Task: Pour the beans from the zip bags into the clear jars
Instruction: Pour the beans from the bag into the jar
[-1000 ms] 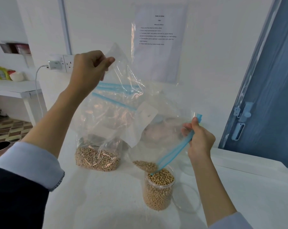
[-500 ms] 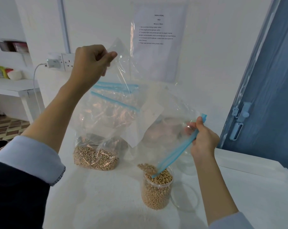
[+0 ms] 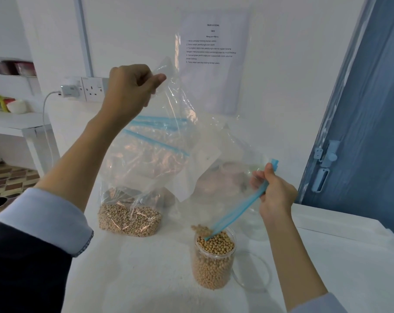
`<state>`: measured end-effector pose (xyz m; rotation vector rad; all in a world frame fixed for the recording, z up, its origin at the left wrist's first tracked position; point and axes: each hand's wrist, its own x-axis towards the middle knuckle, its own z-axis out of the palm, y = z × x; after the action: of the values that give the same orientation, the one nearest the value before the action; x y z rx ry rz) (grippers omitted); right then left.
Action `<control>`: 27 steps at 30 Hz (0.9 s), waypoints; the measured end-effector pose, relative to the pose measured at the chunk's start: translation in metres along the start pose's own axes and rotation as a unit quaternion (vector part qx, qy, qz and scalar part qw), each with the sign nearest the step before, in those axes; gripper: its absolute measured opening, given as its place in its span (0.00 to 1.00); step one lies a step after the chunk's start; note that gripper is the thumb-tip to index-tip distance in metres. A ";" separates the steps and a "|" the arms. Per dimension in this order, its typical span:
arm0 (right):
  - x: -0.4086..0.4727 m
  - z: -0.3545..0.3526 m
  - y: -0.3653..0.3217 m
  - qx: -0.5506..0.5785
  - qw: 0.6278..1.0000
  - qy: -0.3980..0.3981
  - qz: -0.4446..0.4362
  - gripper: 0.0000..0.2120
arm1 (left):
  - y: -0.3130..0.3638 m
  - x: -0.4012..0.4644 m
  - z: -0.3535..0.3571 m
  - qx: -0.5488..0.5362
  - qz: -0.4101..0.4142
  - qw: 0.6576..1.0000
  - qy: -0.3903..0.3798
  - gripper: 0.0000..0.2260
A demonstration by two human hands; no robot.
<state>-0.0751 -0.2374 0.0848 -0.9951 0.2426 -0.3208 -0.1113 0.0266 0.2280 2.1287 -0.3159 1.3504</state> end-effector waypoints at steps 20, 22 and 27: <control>0.000 -0.003 0.001 0.025 1.000 0.009 0.009 0.12 | 0.006 0.006 0.005 0.010 0.002 1.000 -0.011 0.19; 0.001 -0.002 0.001 0.028 1.000 0.008 0.006 0.13 | 0.007 0.006 0.006 0.011 0.000 1.000 -0.014 0.19; 0.000 0.000 0.005 0.014 1.000 0.000 0.002 0.12 | 0.008 0.006 0.007 0.018 -0.006 1.000 -0.019 0.19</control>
<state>-0.0745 -0.2349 0.0801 -0.9665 0.2385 -0.3192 -0.1070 0.0168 0.2341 2.1840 -0.2950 1.3194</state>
